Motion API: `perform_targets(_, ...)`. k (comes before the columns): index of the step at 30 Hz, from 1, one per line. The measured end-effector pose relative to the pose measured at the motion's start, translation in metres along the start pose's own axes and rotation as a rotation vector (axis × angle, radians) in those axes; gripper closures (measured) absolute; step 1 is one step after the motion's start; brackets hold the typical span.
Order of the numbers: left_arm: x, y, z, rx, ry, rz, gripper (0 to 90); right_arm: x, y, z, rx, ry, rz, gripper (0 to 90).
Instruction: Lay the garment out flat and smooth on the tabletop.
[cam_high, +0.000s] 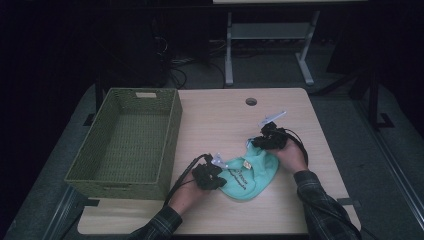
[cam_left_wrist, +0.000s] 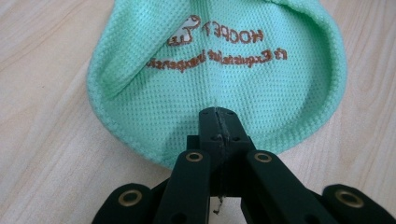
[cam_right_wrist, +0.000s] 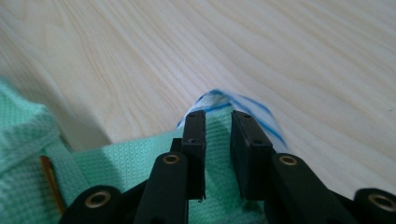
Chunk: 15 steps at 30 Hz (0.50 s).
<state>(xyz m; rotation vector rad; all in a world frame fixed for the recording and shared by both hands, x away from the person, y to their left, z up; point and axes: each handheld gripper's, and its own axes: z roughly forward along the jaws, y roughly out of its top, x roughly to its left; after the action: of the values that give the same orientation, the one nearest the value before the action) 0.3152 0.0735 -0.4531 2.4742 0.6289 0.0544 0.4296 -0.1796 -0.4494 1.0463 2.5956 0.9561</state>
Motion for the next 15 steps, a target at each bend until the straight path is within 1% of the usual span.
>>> perform_targets(1, 0.0003, 0.0000, -0.0001, 0.002, -0.001, 0.001, 89.5, 0.0004, -0.0007, 0.0028, 0.010, -0.004, -0.005, 72.9)
perform_targets(4, 0.0006, -0.0001, -0.0003, 0.004, -0.002, 0.003, 89.5, 0.0026, -0.0024, 0.0085, 0.033, -0.011, -0.013, 71.7)
perform_targets(6, 0.0005, -0.0001, -0.0003, 0.004, -0.001, 0.003, 89.5, 0.0046, -0.0038, 0.0107, 0.031, -0.017, -0.021, 72.0)
perform_targets(8, 0.0005, 0.0000, -0.0004, 0.007, 0.000, 0.006, 89.5, 0.0063, -0.0041, 0.0109, 0.033, -0.028, -0.028, 74.9)
perform_targets(11, 0.0001, 0.0000, -0.0005, 0.008, 0.002, 0.007, 89.5, 0.0079, -0.0049, 0.0109, 0.030, -0.022, -0.039, 85.7)
perform_targets(13, 0.0001, 0.0000, -0.0005, 0.008, 0.002, 0.007, 89.5, 0.0083, -0.0054, 0.0108, 0.028, -0.020, -0.034, 88.1)
perform_targets(15, 0.0001, 0.0000, -0.0005, 0.008, 0.002, 0.008, 89.5, 0.0082, -0.0055, 0.0107, 0.026, -0.020, -0.030, 88.6)
